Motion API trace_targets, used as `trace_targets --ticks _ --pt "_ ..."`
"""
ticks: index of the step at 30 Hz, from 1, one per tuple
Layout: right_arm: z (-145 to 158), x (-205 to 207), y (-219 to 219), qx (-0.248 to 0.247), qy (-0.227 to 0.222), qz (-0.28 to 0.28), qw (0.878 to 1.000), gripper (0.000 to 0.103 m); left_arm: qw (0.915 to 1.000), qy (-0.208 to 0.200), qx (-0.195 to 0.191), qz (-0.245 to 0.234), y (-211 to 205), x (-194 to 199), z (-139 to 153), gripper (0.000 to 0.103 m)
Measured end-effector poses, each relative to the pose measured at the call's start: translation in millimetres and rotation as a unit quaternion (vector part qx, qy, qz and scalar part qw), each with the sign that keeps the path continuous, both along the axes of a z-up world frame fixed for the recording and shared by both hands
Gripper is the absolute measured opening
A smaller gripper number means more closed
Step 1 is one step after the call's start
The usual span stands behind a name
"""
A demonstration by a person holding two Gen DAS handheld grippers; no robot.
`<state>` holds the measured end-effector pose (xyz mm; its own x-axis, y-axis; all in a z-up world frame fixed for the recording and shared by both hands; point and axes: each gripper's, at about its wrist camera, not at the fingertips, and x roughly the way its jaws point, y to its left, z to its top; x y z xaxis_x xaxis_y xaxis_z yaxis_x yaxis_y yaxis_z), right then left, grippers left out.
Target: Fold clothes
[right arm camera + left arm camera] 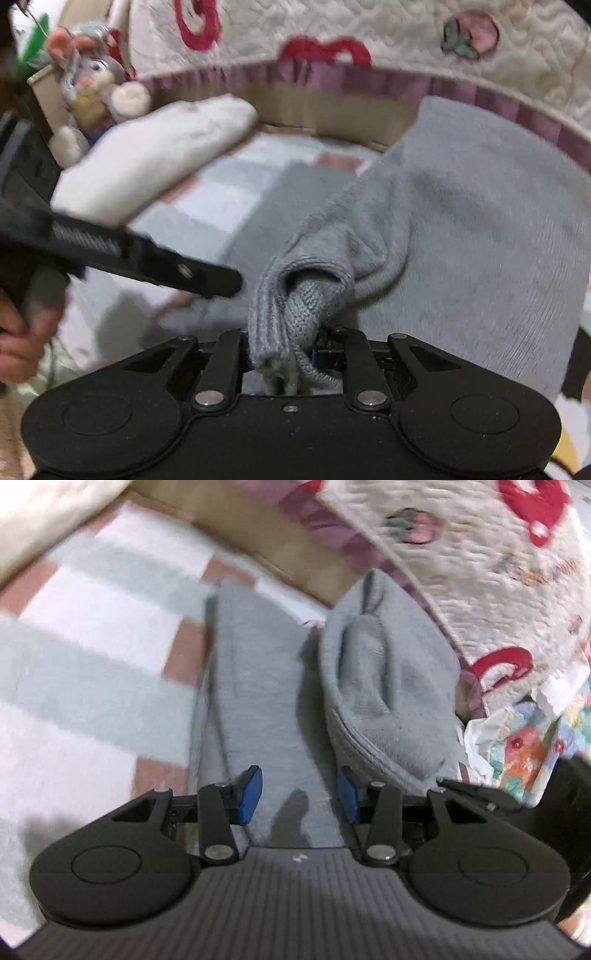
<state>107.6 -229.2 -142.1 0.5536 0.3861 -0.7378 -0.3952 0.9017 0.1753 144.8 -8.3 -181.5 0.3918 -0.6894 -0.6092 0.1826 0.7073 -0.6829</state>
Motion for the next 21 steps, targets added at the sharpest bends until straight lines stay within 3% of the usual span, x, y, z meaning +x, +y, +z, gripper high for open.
trace_targets --ticks 4,8,12,15,21 --pt "7 -4 -13 0.018 -0.007 -0.018 1.000 0.020 0.9994 -0.013 -0.032 -0.004 -2 5 -2 0.043" --pt "29 -11 -43 0.100 -0.032 -0.044 0.994 0.020 0.9997 -0.003 -0.024 -0.005 -1 10 -9 0.043" --pt "59 -20 -43 0.128 -0.062 -0.019 0.990 0.020 0.9978 0.001 -0.063 0.018 14 11 -4 0.043" --pt "57 -27 -18 0.109 -0.058 0.045 0.991 0.020 0.9941 0.003 -0.100 0.044 34 10 -1 0.043" --pt "8 -34 35 -0.022 -0.026 0.123 0.992 0.020 0.9820 0.031 -0.171 0.075 59 12 -8 0.043"
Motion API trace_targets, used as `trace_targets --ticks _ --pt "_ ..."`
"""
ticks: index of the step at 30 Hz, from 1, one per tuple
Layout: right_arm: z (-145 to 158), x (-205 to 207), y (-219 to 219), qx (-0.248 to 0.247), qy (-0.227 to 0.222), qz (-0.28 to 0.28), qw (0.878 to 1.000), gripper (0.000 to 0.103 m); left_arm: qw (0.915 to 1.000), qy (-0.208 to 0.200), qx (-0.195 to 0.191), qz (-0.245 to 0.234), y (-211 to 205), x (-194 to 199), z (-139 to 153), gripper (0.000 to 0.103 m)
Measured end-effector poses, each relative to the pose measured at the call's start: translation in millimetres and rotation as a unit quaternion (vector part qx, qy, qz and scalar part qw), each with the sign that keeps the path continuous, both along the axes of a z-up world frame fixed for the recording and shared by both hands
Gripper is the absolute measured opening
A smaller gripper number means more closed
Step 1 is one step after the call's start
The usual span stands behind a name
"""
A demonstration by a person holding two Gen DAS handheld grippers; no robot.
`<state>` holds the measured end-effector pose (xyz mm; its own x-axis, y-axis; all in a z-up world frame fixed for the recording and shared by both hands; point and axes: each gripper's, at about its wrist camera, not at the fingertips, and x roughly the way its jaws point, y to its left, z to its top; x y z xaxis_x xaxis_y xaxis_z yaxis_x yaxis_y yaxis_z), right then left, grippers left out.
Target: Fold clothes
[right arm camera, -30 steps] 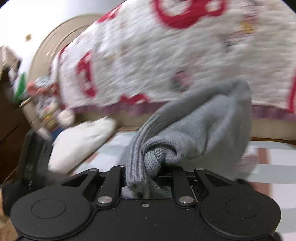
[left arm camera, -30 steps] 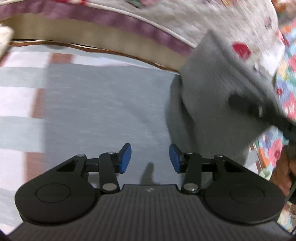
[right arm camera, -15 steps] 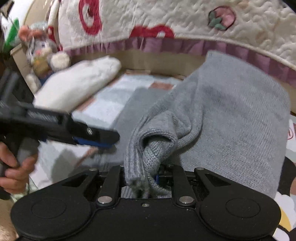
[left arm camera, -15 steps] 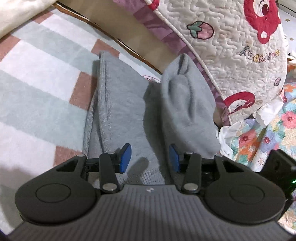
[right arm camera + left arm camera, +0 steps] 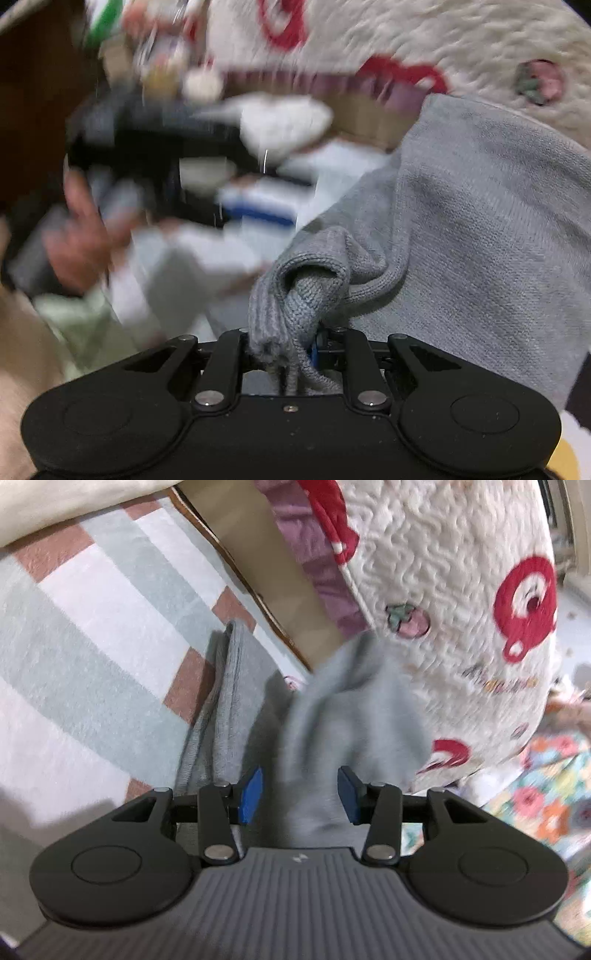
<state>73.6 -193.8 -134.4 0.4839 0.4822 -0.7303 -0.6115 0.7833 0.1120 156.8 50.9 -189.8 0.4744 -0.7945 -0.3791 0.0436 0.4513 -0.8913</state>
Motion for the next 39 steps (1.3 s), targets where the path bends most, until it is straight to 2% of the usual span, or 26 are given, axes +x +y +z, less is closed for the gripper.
trace_targets --ticks 3,10,12,14,16,18,20,24,27,28,29,30,31,32,36,37,39 --pt "-1 -3 5 -0.003 0.004 0.009 1.000 0.020 0.9999 0.000 0.010 -0.011 -5 3 -1 0.047" --pt "12 -6 -19 0.064 0.007 0.009 0.998 0.020 0.9979 -0.024 0.038 -0.046 -25 4 6 0.059" --pt "12 -9 -25 0.080 0.009 0.011 0.997 0.020 0.9976 -0.030 0.034 -0.052 -30 6 6 0.061" --pt "9 -10 -23 0.078 0.012 0.020 0.997 0.020 0.9971 -0.030 0.027 -0.065 -36 11 2 0.065" --pt "8 -11 -17 0.063 0.010 0.031 0.997 0.020 0.9964 -0.026 0.036 -0.072 -42 12 0 0.067" --pt "9 -11 -13 0.053 0.010 0.033 0.998 0.020 0.9973 -0.021 0.038 -0.059 -41 5 1 0.067" --pt "10 -10 -9 0.046 0.012 0.033 0.998 0.020 0.9981 -0.025 0.027 -0.050 -37 -3 6 0.072" --pt "16 -12 -8 0.041 0.007 0.034 0.999 0.020 0.9974 -0.036 0.031 -0.054 -38 -2 12 0.072" --pt "15 -12 -10 0.049 0.010 0.034 0.998 0.020 0.9970 -0.026 0.029 -0.066 -44 1 5 0.072" --pt "14 -13 -10 0.051 0.010 0.036 0.998 0.020 0.9960 -0.030 0.037 -0.075 -48 1 3 0.068" --pt "13 -12 -10 0.052 0.010 0.037 0.998 0.020 0.9939 -0.043 0.064 -0.078 -52 0 6 0.037" --pt "12 -12 -10 0.047 0.009 0.037 0.998 0.020 0.9889 -0.061 0.109 -0.081 -56 -2 11 0.020" --pt "11 -11 -8 0.040 0.008 0.037 0.998 0.020 0.9812 -0.080 0.153 -0.085 -60 -4 16 0.016" --pt "12 -10 -8 0.032 0.008 0.035 0.999 0.021 0.9766 -0.091 0.176 -0.084 -60 -6 20 0.015" --pt "33 -5 -22 0.024 0.011 0.011 1.000 0.028 0.9844 -0.065 0.150 -0.066 -47 -7 12 0.014" --pt "42 -5 -29 0.030 0.009 0.002 1.000 0.034 0.9843 -0.062 0.152 -0.065 -46 -7 11 0.014" --pt "55 -2 -51 0.058 0.000 -0.027 0.998 0.045 0.9778 -0.078 0.182 -0.069 -51 -9 15 0.013"
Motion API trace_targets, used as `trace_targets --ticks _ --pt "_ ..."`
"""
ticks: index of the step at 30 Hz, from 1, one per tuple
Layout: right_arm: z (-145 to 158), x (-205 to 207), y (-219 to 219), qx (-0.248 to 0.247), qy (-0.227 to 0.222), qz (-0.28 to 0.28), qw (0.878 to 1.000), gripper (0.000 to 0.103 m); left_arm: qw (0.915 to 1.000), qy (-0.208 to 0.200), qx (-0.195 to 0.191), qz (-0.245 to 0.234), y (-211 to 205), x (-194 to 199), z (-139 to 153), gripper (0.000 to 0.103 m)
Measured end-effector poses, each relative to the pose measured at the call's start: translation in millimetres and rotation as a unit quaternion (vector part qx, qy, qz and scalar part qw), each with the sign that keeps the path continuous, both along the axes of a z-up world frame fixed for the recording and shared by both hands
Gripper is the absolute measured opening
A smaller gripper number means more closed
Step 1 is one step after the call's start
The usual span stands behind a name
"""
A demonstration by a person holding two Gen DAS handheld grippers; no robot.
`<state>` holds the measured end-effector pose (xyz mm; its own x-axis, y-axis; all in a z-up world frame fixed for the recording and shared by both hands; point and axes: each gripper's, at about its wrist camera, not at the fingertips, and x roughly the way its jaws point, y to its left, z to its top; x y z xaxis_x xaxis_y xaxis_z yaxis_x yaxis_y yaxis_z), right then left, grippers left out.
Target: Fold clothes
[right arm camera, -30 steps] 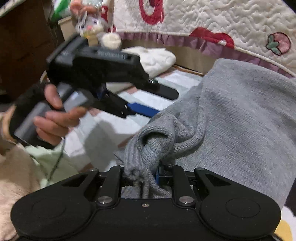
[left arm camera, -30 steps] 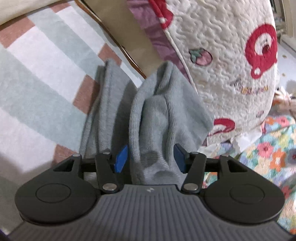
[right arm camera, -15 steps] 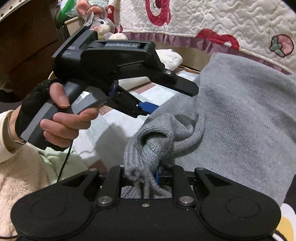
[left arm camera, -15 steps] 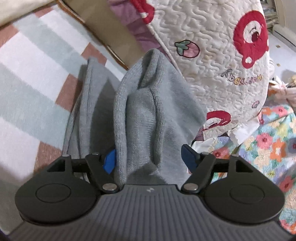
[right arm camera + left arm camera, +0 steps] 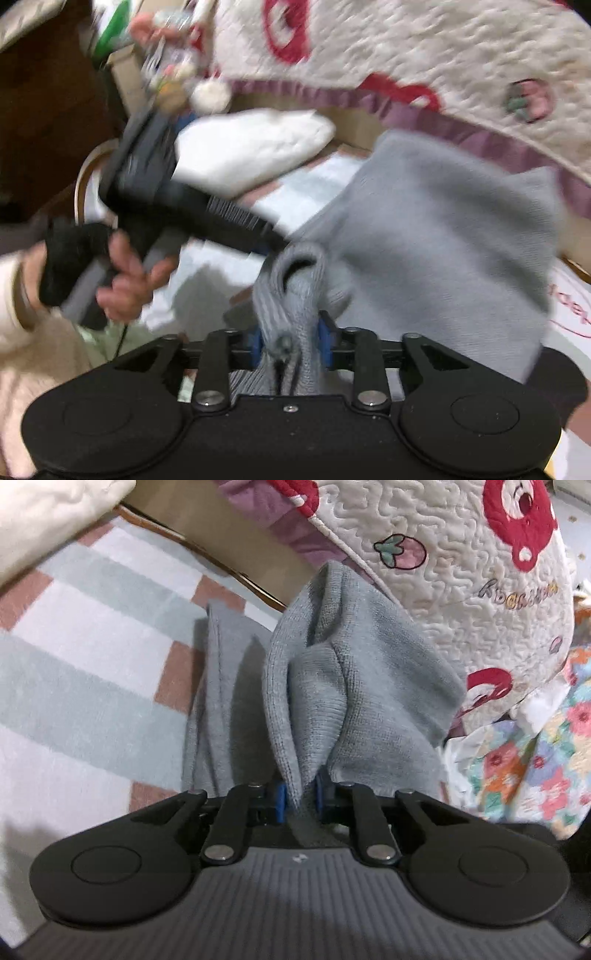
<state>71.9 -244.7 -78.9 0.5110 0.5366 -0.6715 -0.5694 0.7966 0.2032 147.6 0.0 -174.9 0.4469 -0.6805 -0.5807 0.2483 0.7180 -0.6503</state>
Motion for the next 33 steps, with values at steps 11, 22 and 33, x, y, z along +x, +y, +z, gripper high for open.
trace_targets --ticks 11,22,33 --pt "-5 82 -52 -0.088 -0.052 -0.176 0.979 0.055 0.9988 -0.006 0.047 -0.011 -7 -3 -4 0.013" --pt "-67 157 -78 -0.060 0.042 -0.279 0.957 0.055 0.9983 -0.025 0.053 -0.004 -11 7 -12 0.013" --pt "-32 126 -75 -0.019 -0.025 -0.204 0.979 0.056 0.9978 -0.019 0.060 0.022 -6 14 -11 0.013"
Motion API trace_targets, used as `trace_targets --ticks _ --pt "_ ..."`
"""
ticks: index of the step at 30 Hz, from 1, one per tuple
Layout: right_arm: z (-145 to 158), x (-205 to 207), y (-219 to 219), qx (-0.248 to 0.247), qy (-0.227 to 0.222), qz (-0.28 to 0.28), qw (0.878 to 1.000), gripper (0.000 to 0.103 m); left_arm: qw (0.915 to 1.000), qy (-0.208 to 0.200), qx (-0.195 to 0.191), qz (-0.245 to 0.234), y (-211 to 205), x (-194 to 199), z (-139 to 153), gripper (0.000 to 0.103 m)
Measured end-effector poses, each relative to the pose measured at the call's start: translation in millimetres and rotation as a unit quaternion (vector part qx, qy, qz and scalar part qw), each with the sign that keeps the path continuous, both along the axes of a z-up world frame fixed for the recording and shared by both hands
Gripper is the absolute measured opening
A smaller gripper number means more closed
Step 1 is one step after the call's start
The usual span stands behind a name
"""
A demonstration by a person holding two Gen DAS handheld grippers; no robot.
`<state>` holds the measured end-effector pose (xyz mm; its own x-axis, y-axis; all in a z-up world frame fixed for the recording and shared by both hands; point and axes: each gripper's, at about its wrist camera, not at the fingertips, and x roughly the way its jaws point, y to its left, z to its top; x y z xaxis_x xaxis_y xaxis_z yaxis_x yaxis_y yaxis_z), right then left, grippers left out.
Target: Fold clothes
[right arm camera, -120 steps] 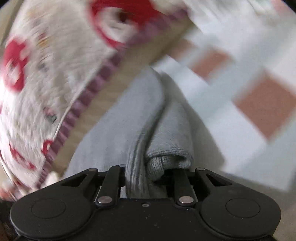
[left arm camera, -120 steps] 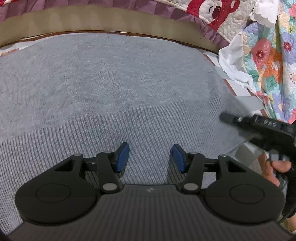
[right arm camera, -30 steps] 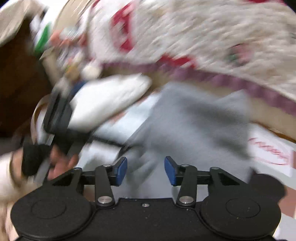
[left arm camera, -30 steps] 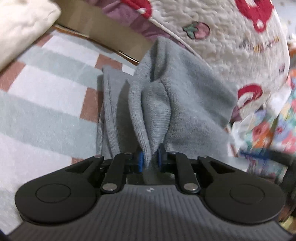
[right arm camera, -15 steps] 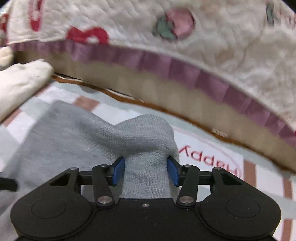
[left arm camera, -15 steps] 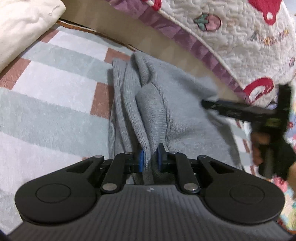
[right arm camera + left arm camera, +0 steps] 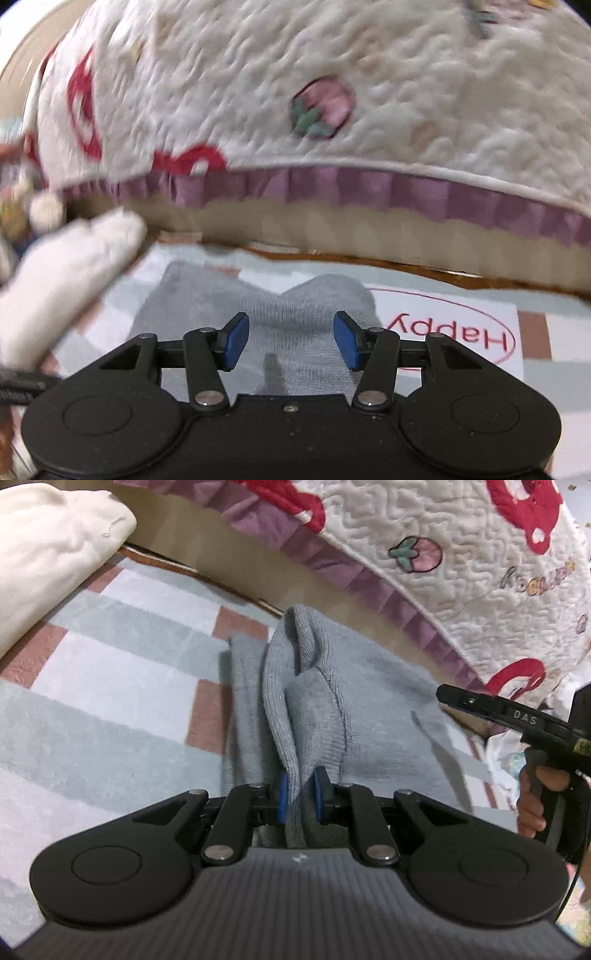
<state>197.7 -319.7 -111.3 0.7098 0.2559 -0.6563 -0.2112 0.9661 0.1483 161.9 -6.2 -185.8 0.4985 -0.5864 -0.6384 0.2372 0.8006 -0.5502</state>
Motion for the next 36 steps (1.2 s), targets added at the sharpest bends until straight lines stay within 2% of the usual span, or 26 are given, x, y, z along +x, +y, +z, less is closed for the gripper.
trace_targets --ticks 4,6,9,12,14,16,18,20,21,23,24,27,31,33,36 --pt "-35 36 23 -0.055 0.051 0.003 0.997 0.058 0.9997 -0.003 0.025 -0.008 -3 -1 0 0.013" --pt "-38 43 31 -0.056 0.050 -0.001 0.997 0.059 0.9995 -0.012 0.028 -0.011 0 -5 7 0.013" --pt "-35 50 43 -0.071 0.049 0.010 0.996 0.059 0.9992 -0.032 0.021 -0.008 7 -12 18 0.013" --pt "-31 58 53 -0.098 0.059 0.037 0.993 0.059 0.9977 -0.065 -0.013 -0.016 10 -15 32 0.013" --pt "-30 61 56 -0.097 0.068 0.049 0.992 0.059 0.9958 -0.083 -0.023 -0.030 3 -15 38 0.016" --pt "-30 61 58 -0.076 0.075 0.063 0.992 0.059 0.9949 -0.085 -0.025 -0.048 -7 -13 36 0.020" --pt "-33 58 63 -0.062 0.078 0.076 0.992 0.060 0.9961 -0.067 0.001 -0.058 -18 -9 27 0.024" --pt "-29 47 68 -0.057 0.068 0.081 0.993 0.059 0.9960 -0.044 0.047 -0.061 -26 -5 12 0.020" --pt "-24 39 66 -0.037 0.061 0.081 0.994 0.059 0.9958 -0.035 0.055 -0.064 -26 -3 6 0.019" --pt "-9 12 60 0.033 0.045 0.076 0.996 0.057 0.9967 -0.026 0.045 -0.062 -21 -4 5 0.019" --pt "-5 -3 59 0.043 0.039 0.078 0.995 0.057 0.9972 -0.021 0.040 -0.060 -18 -4 5 0.019" --pt "0 -52 62 0.016 0.029 0.095 0.995 0.057 0.9947 -0.026 0.074 -0.066 -21 -6 7 0.019" --pt "-20 -112 73 -0.038 0.062 0.148 0.986 0.058 0.9953 -0.016 0.072 -0.062 -18 -7 6 0.019" --pt "-25 -136 81 -0.030 0.054 0.160 0.985 0.060 0.9959 -0.009 0.068 -0.059 -15 -7 5 0.019" --pt "-29 -150 99 -0.002 0.070 0.193 0.979 0.060 0.9969 0.003 0.059 -0.052 -10 -4 5 0.019"
